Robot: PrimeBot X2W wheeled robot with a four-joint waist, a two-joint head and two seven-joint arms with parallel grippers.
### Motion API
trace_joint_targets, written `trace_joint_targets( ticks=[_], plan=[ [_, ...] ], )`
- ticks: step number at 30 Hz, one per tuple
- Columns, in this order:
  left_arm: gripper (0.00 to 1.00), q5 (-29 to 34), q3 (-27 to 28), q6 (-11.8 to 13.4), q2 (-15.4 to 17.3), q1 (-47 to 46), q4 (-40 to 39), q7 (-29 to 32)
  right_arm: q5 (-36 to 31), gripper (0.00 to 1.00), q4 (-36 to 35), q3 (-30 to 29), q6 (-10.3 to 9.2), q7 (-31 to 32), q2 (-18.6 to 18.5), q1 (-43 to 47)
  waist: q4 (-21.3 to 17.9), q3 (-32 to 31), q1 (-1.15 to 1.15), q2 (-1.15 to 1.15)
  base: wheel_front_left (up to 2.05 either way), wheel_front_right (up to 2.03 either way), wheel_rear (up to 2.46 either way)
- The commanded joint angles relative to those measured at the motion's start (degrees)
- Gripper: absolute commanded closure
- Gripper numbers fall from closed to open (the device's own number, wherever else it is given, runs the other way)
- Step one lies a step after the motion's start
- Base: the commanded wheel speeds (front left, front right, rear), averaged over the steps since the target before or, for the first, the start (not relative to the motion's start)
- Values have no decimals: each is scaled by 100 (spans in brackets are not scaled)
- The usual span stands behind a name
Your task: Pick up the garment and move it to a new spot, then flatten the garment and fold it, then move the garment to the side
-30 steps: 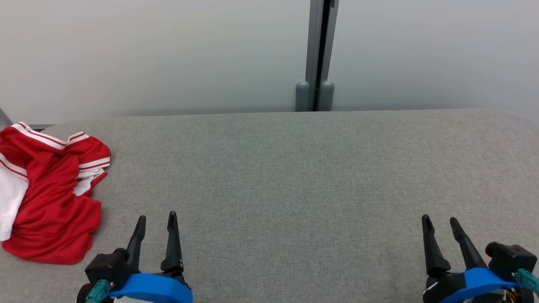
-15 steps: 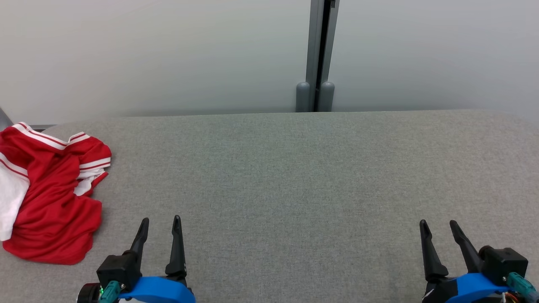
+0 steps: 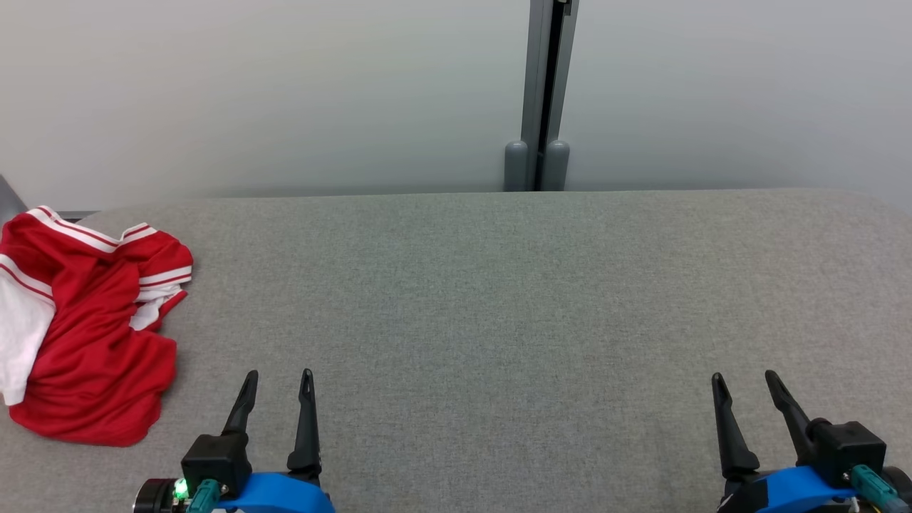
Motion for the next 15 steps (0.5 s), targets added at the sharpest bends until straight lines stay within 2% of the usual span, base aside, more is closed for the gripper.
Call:
trace_joint_targets(
  ticks=[1,15],
  plan=[
    [0,108,-5,43,21,58,5,-47,-140,0,-14,-3,12,-42,-43,80,4,-7,0,0,0,0,0],
    [0,-57,20,139,2,105,-69,67,-74,0,23,8,8,-93,-42,51,-11,2,0,0,0,0,0]
  ],
)
